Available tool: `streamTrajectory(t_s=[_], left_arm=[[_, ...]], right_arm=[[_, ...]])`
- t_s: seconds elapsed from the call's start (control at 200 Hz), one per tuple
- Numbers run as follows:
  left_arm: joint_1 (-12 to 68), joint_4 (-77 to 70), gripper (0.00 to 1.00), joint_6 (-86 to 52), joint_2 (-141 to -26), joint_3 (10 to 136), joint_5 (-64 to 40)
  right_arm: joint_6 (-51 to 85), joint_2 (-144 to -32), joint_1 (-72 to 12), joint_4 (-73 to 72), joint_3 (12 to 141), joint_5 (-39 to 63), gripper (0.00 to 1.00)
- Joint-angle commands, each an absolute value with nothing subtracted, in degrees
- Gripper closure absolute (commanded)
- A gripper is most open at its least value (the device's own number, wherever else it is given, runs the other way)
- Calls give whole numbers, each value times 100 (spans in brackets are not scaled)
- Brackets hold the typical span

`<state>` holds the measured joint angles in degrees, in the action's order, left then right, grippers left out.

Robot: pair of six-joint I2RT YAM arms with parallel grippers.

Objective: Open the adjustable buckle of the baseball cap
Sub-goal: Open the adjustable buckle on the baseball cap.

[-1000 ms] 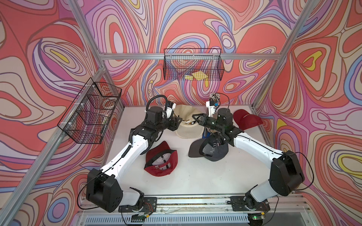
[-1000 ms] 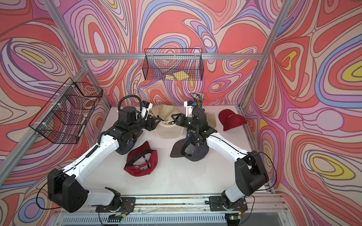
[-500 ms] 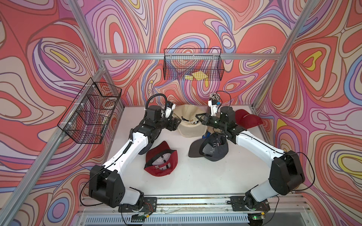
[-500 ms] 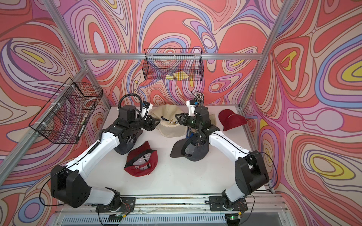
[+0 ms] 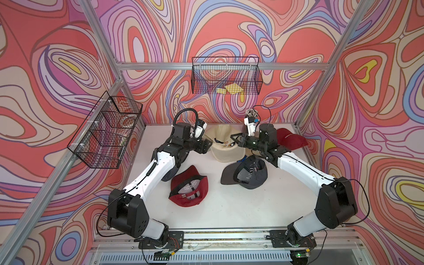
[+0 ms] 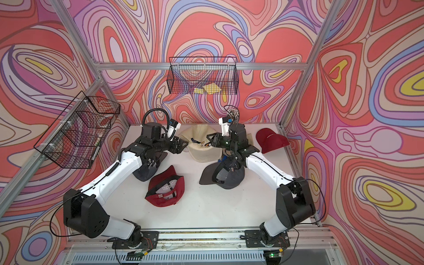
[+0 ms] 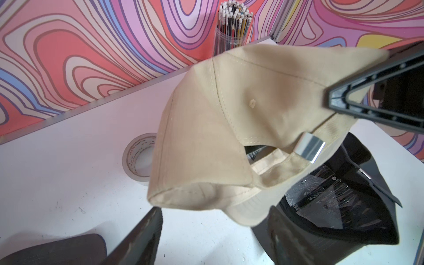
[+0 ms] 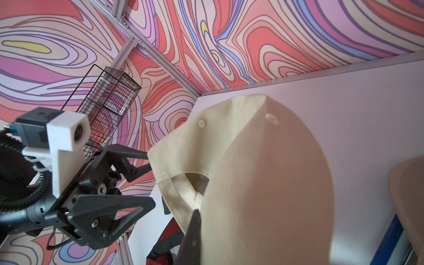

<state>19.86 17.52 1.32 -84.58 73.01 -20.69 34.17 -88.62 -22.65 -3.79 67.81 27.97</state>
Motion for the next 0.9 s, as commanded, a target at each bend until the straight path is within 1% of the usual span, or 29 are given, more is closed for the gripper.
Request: streamTrajectory(t_s=[0.0,0.135,0.235,0.31,0.361,0.456,0.696,0.896], left_arm=[[1964,1922,25,193,-8518,7515,-2054],[1960,1887,25,233,-8509,7515,-2270],[1960,1730,27,429,-8481,7467,-2841],[1960,1548,28,597,-8417,7347,-3395],[1965,1171,28,699,-8349,7219,-3724],[1961,821,28,821,-8243,6996,-4083],[1960,1081,27,1223,-8410,7128,-4582],[1961,1080,27,1521,-8387,7093,-5134]], right_arm=[[3394,-8650,-2185,-490,6773,2882,100],[3273,-8674,-2156,-387,6840,3047,100],[2933,-8760,-2148,-109,7042,3470,100],[2490,-8880,-2153,460,7374,3803,100],[2159,-8928,-2151,783,7553,4050,100],[1551,-8998,-2147,1337,7810,4435,100],[-49,-9190,-2153,2697,8282,5174,100],[-1162,-9192,-2153,3474,8423,5380,100]])
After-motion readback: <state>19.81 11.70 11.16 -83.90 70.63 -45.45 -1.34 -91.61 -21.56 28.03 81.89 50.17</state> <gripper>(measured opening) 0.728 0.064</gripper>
